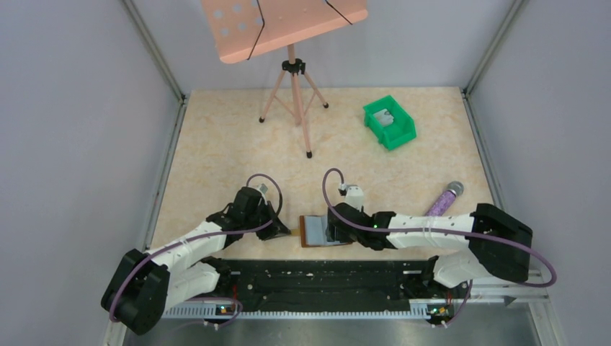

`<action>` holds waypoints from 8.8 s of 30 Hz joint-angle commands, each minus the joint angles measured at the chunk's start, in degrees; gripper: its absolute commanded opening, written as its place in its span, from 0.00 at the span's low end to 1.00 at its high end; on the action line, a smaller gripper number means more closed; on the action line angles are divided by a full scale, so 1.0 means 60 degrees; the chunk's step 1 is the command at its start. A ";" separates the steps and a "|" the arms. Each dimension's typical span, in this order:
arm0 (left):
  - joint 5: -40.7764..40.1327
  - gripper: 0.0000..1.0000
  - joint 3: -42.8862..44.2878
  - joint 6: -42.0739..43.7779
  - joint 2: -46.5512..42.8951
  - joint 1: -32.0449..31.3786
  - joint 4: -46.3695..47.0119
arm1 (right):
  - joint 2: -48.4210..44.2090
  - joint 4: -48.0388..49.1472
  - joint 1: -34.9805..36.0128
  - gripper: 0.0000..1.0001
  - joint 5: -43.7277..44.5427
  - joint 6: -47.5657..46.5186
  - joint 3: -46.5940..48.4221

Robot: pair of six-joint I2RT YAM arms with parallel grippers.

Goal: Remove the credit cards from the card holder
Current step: Remove the credit card from the card holder.

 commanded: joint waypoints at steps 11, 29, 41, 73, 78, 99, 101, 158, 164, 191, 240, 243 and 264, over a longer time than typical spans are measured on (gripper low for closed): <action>0.0004 0.00 0.0107 0.0003 -0.0208 -0.0002 0.0316 | 0.0425 0.0392 -0.0084 0.59 -0.0069 -0.0323 0.0516; 0.0063 0.00 0.0078 -0.0072 -0.0251 -0.0006 0.0403 | 0.0451 0.1965 -0.0072 0.58 -0.1427 -0.0196 0.0474; 0.0086 0.01 0.0025 -0.0099 -0.0434 -0.0013 0.0322 | 0.0227 0.2751 -0.0088 0.58 -0.2733 -0.0493 0.0660; 0.0187 0.04 -0.0025 -0.0130 -0.0506 0.0000 0.0188 | -0.0506 0.0977 -0.0647 0.64 -0.0623 -0.0489 -0.0423; 0.0176 0.04 -0.0038 -0.0138 -0.0559 -0.0011 0.0196 | -0.0120 0.1266 -0.0644 0.64 -0.0820 -0.0461 -0.0445; 0.0225 0.04 -0.0215 -0.0231 -0.0824 -0.0011 0.0241 | -0.0195 0.2066 -0.0653 0.62 -0.1890 -0.0314 -0.0277; 0.0224 0.04 -0.0215 -0.0244 -0.0837 -0.0014 0.0241 | -0.0179 0.2063 -0.0653 0.62 -0.1954 -0.0298 -0.0280; 0.0281 0.04 -0.0272 -0.0301 -0.1028 -0.0002 0.0275 | 0.0223 0.1646 -0.0637 0.62 -0.1735 -0.0757 0.0393; 0.0333 0.04 -0.0260 -0.0312 -0.1030 -0.0005 0.0286 | -0.0085 0.0478 -0.0667 0.63 -0.0585 -0.1141 0.0652; 0.0495 0.04 -0.0127 -0.0319 -0.0564 -0.0012 0.0667 | 0.0851 0.2689 -0.0668 0.63 -0.2345 -0.0530 -0.0092; 0.0254 0.24 0.0151 -0.0148 -0.0681 -0.0025 0.0183 | -0.0552 0.1223 -0.0837 0.65 -0.1552 -0.1201 0.0257; 0.0242 0.24 0.0155 -0.0115 -0.0700 -0.0019 0.0158 | -0.0829 0.0782 -0.0868 0.66 -0.1093 -0.1263 0.0169; 0.0293 0.16 0.0037 -0.0085 -0.0535 -0.0020 0.0333 | 0.0519 0.1414 -0.1040 0.65 -0.1365 -0.1309 0.0099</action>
